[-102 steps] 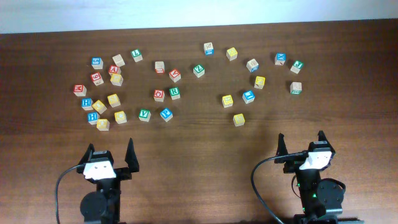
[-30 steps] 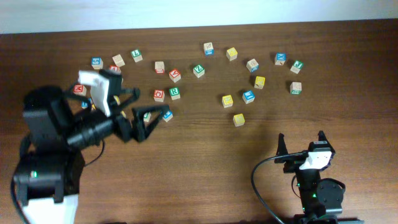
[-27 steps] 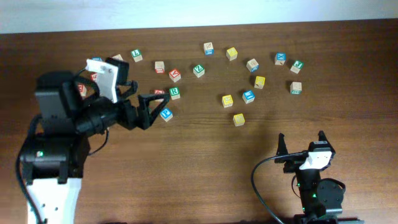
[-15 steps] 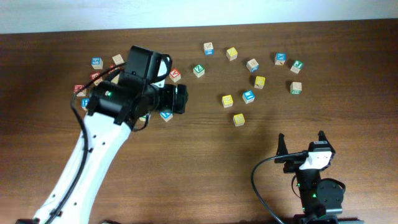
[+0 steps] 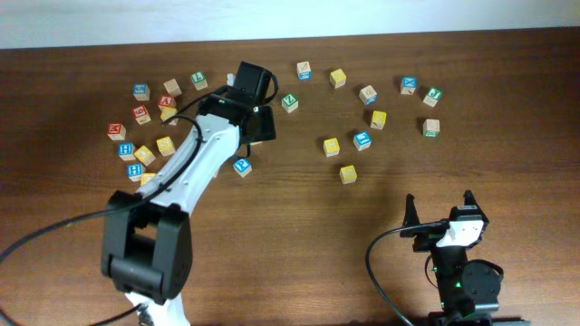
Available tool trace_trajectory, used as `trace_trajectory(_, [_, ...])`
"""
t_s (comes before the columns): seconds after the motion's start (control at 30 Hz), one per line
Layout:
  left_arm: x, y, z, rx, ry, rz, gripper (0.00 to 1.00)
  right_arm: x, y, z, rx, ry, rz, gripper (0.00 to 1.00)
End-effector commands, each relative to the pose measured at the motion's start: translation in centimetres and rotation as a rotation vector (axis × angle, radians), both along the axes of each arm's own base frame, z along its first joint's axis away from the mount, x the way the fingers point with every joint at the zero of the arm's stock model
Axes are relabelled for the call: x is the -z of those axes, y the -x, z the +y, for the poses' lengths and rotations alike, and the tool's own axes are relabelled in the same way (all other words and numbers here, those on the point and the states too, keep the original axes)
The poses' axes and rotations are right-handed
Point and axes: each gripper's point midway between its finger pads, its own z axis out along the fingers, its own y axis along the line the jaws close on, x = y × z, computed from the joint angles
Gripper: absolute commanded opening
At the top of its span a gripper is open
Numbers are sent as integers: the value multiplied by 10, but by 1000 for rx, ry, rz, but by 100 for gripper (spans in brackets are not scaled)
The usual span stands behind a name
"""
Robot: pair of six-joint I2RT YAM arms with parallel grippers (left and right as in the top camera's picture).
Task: Spell out RSS
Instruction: 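Reach the left gripper to the green R block and grasp it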
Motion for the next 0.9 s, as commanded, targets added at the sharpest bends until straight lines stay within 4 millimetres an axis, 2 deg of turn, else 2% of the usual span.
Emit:
trace_trajectory(0.0, [23, -10, -2, -36, -6, 16, 58, 3, 0, 1, -1, -3, 5, 98])
trace_trajectory(0.1, [40, -16, 0, -89, -9, 21, 63, 3, 0, 1, 0, -3, 5, 98])
trace_trajectory(0.17, [45, -25, -3, -90, 3, -5, 57, 3, 0, 1, 0, -3, 5, 98])
trace_trajectory(0.23, [62, -28, -4, -91, -5, 9, 57, 3, 0, 1, -1, -3, 5, 98])
trace_trajectory(0.33, [74, -31, 7, -128, -67, 1, 60, 3, 0, 1, -1, -3, 5, 98])
trace_trajectory(0.4, [76, -37, 5, -128, -58, -15, 57, 3, 0, 1, 0, -3, 5, 98])
trace_trajectory(0.43, [83, -38, 4, -128, -60, -11, 50, 3, 0, 1, -1, -3, 5, 98])
trace_trajectory(0.5, [92, -37, 5, -127, -66, 2, 51, 3, 0, 1, 0, -3, 5, 98])
trace_trajectory(0.6, [91, -39, 4, -128, -62, -8, 44, 3, 0, 1, 0, -3, 5, 98])
trace_trajectory(0.63, [91, -39, 4, -128, -62, -8, 37, 3, 0, 1, 0, -3, 5, 98])
trace_trajectory(0.7, [91, -40, 4, -128, -61, -10, 30, 3, 0, 1, 0, -3, 5, 98])
trace_trajectory(0.77, [90, -40, 4, -128, -60, -12, 31, 3, 0, 1, 0, -3, 5, 98])
trace_trajectory(0.8, [86, -42, 2, -127, -56, -19, 25, 3, 0, 1, 0, -3, 5, 98])
trace_trajectory(0.87, [77, -42, 1, -123, -41, -27, 24, 3, 0, 1, 0, -3, 5, 98])
